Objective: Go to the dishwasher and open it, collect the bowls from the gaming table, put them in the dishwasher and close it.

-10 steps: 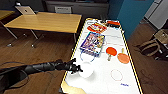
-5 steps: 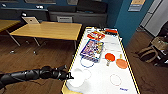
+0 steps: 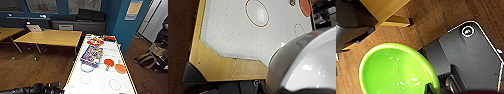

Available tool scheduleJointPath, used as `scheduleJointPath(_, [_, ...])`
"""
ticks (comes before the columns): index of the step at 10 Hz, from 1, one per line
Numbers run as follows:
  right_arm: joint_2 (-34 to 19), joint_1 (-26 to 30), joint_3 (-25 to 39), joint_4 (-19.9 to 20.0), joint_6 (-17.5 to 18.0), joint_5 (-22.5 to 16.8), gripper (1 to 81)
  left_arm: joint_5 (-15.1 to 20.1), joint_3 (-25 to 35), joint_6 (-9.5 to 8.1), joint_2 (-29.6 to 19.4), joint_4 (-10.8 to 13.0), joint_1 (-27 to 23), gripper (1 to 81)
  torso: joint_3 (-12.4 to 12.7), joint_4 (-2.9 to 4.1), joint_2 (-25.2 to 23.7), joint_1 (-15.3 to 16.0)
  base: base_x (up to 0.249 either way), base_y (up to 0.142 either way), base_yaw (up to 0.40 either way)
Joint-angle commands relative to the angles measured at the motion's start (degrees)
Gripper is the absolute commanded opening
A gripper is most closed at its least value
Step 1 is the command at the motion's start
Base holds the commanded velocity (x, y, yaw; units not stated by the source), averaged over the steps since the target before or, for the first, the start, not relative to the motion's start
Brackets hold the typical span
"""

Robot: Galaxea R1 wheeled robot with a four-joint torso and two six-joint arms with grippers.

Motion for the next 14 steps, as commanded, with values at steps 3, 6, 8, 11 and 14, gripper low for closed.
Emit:
scheduleJointPath(3, [-2.1, 1.9, 0.9, -1.3, -0.2, -1.3, 1.0, -9.3, -0.5, -0.07, -3.7, 15.9, 11.0, 1.0, 4.9, 0.00, 0.0, 0.0, 0.000, 0.000, 0.000])
scheduleJointPath(6, [-0.7, 0.7, -1.2, -2.1, -0.2, -1.3, 1.0, -15.3, -8.4, -0.07, -1.1, 20.3, 19.0, 1.0, 3.9, 0.00, -0.1, -0.2, 0.000, 0.000, 0.000])
scheduleJointPath(8, [0.0, -0.8, -2.9, -2.8, -0.2, -0.4, 1.0, -17.7, -10.4, 0.11, -0.1, 22.5, 22.3, 1.0, 3.8, 0.00, -0.1, -0.2, 0.000, 0.000, 0.000])
scheduleJointPath(11, [3.2, -2.9, -6.7, -4.3, -0.1, 0.1, 1.0, -19.6, -14.6, 0.19, 2.5, 23.6, 26.8, 1.0, 3.8, 0.00, -0.1, -0.2, 0.000, 0.000, 0.000])
scheduleJointPath(14, [5.7, -4.3, -9.6, -5.1, -0.1, 0.4, 1.0, -22.0, -19.0, 0.37, 5.7, 24.4, 30.1, 1.0, 3.8, 0.00, -0.2, -0.2, -0.021, 0.000, 0.000])
